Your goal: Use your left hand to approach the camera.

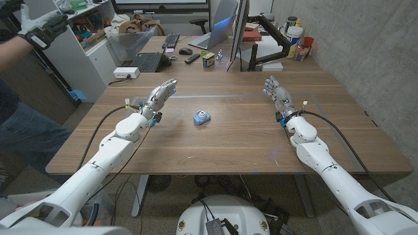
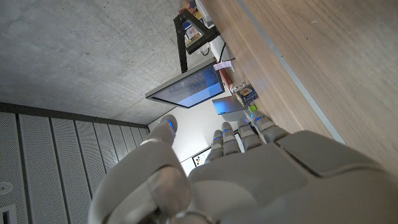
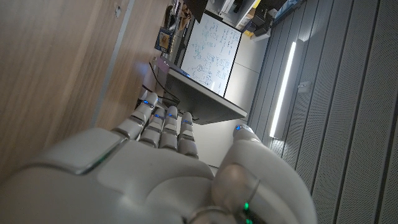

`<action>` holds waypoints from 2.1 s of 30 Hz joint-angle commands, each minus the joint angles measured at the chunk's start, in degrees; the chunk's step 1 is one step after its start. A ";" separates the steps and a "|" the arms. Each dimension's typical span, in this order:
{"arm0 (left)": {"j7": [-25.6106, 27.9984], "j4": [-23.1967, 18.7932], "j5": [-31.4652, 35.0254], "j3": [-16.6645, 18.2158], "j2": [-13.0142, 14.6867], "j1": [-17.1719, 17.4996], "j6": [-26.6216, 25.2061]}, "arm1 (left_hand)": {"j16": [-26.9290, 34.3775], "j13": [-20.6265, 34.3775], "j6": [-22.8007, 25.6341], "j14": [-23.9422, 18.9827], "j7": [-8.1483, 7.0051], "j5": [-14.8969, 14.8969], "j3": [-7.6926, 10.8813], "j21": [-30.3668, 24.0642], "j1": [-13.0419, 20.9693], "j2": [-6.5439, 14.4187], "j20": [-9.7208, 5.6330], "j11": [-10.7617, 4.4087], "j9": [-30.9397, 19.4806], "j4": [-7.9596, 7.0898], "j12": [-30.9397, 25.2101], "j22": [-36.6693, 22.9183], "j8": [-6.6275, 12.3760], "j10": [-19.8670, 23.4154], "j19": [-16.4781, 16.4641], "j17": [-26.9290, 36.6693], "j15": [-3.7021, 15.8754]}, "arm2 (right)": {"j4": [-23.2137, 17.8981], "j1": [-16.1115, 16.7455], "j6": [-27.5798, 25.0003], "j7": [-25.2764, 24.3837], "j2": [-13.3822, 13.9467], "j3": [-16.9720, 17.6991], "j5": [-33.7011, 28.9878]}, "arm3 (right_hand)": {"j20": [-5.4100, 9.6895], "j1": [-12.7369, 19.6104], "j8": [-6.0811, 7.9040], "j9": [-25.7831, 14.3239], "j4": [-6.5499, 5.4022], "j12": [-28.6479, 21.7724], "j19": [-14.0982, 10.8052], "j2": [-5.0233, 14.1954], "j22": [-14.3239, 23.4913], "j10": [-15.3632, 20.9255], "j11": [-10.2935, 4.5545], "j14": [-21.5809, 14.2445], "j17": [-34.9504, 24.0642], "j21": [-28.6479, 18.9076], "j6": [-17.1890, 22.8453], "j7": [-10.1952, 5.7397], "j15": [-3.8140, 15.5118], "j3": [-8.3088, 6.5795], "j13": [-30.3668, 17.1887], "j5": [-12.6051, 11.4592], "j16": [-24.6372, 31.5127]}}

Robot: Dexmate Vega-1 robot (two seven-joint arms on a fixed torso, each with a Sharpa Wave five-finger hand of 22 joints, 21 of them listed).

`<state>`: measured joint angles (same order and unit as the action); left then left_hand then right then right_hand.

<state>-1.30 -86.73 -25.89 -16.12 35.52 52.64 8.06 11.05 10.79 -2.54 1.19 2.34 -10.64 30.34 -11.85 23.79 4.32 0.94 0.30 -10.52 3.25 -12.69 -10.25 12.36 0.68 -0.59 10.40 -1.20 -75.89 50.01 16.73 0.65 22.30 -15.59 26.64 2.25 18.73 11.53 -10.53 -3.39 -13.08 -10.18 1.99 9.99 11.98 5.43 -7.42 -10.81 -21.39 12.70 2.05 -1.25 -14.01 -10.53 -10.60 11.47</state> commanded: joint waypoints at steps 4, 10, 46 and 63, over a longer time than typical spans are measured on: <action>-0.67 -2.10 2.58 -1.05 2.50 -1.14 -1.55 | -0.15 0.20 0.17 -0.11 0.01 0.16 0.20 0.09 0.79 0.10 0.42 -0.35 -0.24 0.42 0.17 -0.20 0.00 0.31 0.10 0.03 -0.07 | -0.17 0.28 0.47 -0.49 -0.09 0.21 -0.31 | 0.44 0.05 0.35 -0.27 0.16 -0.29 -0.11 0.40 0.16 0.28 -0.10 -0.63 -0.10 0.17 0.56 0.03 -0.09 -0.10 -0.16 0.16 0.13; -1.00 -2.50 3.26 -1.43 2.98 -1.77 -1.78 | -0.19 0.22 0.32 -0.03 0.74 0.26 0.25 0.10 0.97 0.06 0.49 -0.46 -0.25 0.63 0.23 -0.22 -0.05 0.32 0.18 0.07 -0.10 | -0.43 0.57 0.80 -0.87 -0.04 0.34 -0.25 | 0.39 0.03 0.32 -0.27 0.22 -0.24 -0.08 0.41 0.17 0.28 -0.11 -0.63 -0.10 0.33 0.60 0.00 -0.13 -0.08 -0.17 0.17 0.08; -1.98 -6.11 8.97 -3.52 7.50 -3.45 -4.35 | -0.40 0.30 0.53 0.55 -0.24 0.40 0.70 0.29 2.38 0.00 1.40 -0.99 -0.33 1.89 0.58 -0.30 -0.28 -0.20 0.96 0.09 0.09 | 0.21 -0.31 2.02 -1.51 -0.58 -0.31 -0.30 | 0.18 -0.18 0.19 -0.31 0.40 -0.14 -0.02 0.48 0.20 0.53 -0.29 -0.85 -0.12 1.08 0.86 -0.41 -0.14 0.07 -0.19 0.20 0.00; 0.14 -11.45 14.31 -4.25 10.88 -3.19 -8.10 | -0.59 0.49 -0.05 1.76 -2.16 0.49 1.13 0.52 4.40 -0.54 4.31 -0.88 -0.47 3.64 1.23 -0.45 -0.66 -2.23 2.40 0.19 -1.25 | 1.96 -1.73 2.24 -0.07 -1.07 -0.38 -0.19 | 0.10 -0.26 0.12 -0.32 0.47 -0.13 0.08 0.57 0.21 0.70 -0.28 -1.01 -0.13 1.42 0.88 -0.54 -0.11 0.10 -0.19 0.21 0.00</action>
<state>-2.33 -95.03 -14.66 -19.94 44.42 49.33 2.31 10.72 11.09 -2.27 2.42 0.57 -10.29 31.35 -11.42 27.27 3.86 4.10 -0.54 -10.81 6.50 -11.64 -10.55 11.96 -0.58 1.51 10.41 -1.81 -74.99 49.10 18.74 -0.32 21.63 -15.86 26.41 2.24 18.43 11.53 -10.53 -3.16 -13.08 -10.18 2.28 9.99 12.28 5.11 -7.72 -10.79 -20.07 13.22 1.53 -1.48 -13.77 -10.53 -10.60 11.46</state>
